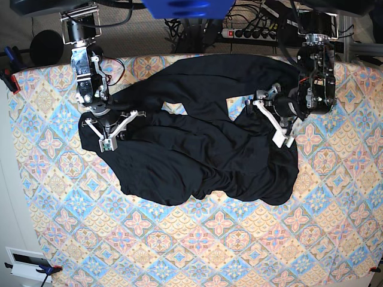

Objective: Layout the t-shirt on the table in an organized manner, then fold the t-shirt properly
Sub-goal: 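Regrasp the shirt edge with the left gripper near the collar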

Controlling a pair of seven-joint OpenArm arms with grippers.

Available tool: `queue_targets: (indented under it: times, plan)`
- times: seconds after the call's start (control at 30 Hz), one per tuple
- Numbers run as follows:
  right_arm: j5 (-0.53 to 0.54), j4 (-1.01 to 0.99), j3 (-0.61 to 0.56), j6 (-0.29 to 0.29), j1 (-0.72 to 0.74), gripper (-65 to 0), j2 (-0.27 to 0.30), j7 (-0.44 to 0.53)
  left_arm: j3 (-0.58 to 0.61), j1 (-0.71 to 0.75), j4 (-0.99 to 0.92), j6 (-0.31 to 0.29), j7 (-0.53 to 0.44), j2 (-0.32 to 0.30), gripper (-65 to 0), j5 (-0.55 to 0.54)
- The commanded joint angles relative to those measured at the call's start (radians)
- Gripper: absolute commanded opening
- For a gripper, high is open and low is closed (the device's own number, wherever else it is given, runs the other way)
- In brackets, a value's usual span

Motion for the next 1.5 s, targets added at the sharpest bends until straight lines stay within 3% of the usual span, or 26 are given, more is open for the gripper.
queue_targets:
  times: [0.0,0.53,0.63,0.8,0.83,1.0,1.47]
  plan:
    - [-0.03,-0.019,-0.001,-0.022,-0.008,-62.4,0.008,-0.092,0.017,-0.013,0.02,0.001,-0.014,-0.007,-38.0,0.022]
    - [-0.03,-0.019,-0.001,-0.022,-0.008,-62.4,-0.004,-0.092,0.224,-0.013,-0.126,0.001,-0.14,-0.01,-39.0,0.384]
    - [-0.03,-0.019,-0.001,-0.022,-0.01,-62.4,-0.004,-0.092,0.259,-0.01,-0.154,-0.001,-0.175,-0.026,-45.6,0.444]
    - [-0.03,-0.019,-0.001,-0.022,-0.01,-62.4,-0.004,-0.092,0.298,0.015,-0.154,-0.001,-0.204,-0.052,-65.0,0.511]
    - [-0.03,-0.019,-0.001,-0.022,-0.01,-62.4,-0.004,-0.092,0.298,0.029,-0.154,-0.001,-0.209,-0.059,-65.0,0.53]
    - [-0.03,-0.019,-0.001,-0.022,-0.008,-62.4,-0.004,-0.092,0.296,0.064,-0.128,-0.004,-0.212,-0.102,-65.0,0.542]
    - [-0.031,-0.019,0.0,-0.022,-0.007,-62.4,-0.004,-0.09,0.294,0.21,0.014,-0.004,-0.23,-0.357,-65.0,0.546]
